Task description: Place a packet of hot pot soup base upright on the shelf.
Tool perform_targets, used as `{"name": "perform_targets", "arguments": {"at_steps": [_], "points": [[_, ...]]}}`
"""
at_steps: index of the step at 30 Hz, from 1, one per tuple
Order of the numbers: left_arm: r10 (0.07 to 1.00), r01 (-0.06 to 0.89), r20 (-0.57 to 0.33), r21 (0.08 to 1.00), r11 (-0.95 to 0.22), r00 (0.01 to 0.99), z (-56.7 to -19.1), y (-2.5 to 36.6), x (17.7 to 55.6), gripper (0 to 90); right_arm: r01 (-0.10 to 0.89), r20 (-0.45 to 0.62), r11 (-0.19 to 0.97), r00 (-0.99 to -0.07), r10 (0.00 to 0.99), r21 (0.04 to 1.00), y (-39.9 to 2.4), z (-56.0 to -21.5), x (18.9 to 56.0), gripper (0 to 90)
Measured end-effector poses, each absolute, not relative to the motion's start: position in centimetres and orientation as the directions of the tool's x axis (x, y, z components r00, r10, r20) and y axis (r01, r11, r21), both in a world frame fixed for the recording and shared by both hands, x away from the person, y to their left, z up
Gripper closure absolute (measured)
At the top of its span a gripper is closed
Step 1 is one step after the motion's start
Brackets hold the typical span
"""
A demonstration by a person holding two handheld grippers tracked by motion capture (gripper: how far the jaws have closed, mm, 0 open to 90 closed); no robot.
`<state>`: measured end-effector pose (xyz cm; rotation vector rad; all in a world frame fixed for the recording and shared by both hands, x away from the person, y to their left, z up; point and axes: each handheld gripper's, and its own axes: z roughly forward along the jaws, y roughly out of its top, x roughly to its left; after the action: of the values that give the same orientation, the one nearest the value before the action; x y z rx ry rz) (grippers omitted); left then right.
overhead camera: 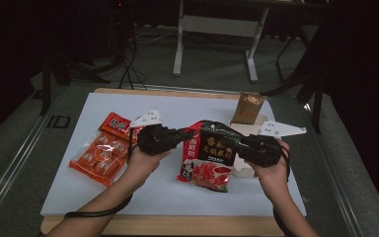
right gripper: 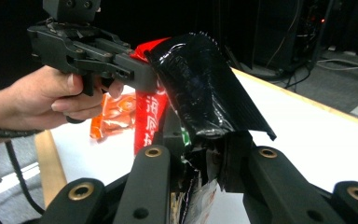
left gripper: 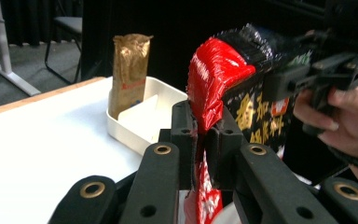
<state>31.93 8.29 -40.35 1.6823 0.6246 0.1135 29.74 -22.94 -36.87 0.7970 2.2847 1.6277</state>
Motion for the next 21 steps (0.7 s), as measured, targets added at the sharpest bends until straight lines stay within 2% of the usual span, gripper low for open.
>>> {"name": "perform_targets", "arguments": {"at_steps": [5, 6, 7, 11, 15, 18, 19, 21], "points": [[0.430, 0.353, -0.280, 0.931, -0.097, 0.858, -40.3, 8.3, 32.1, 73.5, 0.277, 0.105, 0.253, -0.839, 0.535, 0.927, -23.2, -36.3, 29.7, 76.6], [0.430, 0.353, -0.280, 0.931, -0.097, 0.858, -40.3, 8.3, 32.1, 70.9, 0.277, 0.105, 0.253, -0.839, 0.535, 0.927, -23.2, -36.3, 29.7, 76.6], [0.432, 0.350, -0.273, 0.930, -0.109, 0.860, -40.2, 8.3, 32.0, 64.4, 0.270, 0.101, 0.245, -0.837, 0.538, 0.931, -23.5, -36.0, 29.7, 76.6], [0.434, 0.357, -0.275, 0.927, -0.118, 0.858, -40.3, 8.5, 32.0, 58.7, 0.255, 0.093, 0.229, -0.833, 0.545, 0.940, -24.2, -35.3, 29.8, 76.6], [0.428, 0.364, -0.284, 0.924, -0.116, 0.858, -40.2, 8.8, 31.8, 46.4, 0.250, 0.085, 0.233, -0.830, 0.551, 0.940, -24.7, -34.8, 30.0, 76.5], [0.422, 0.373, -0.296, 0.921, -0.111, 0.857, -40.2, 9.1, 31.7, 33.6, 0.248, 0.079, 0.236, -0.828, 0.555, 0.940, -25.1, -34.6, 30.2, 76.4], [0.415, 0.372, -0.296, 0.921, -0.114, 0.860, -40.2, 9.2, 31.7, 26.8, 0.248, 0.080, 0.233, -0.826, 0.558, 0.940, -25.2, -34.5, 30.3, 76.4], [0.428, 0.367, -0.288, 0.923, -0.116, 0.857, -40.2, 9.3, 31.6, 24.2, 0.250, 0.080, 0.235, -0.825, 0.560, 0.939, -25.3, -34.4, 30.4, 76.3]]}}
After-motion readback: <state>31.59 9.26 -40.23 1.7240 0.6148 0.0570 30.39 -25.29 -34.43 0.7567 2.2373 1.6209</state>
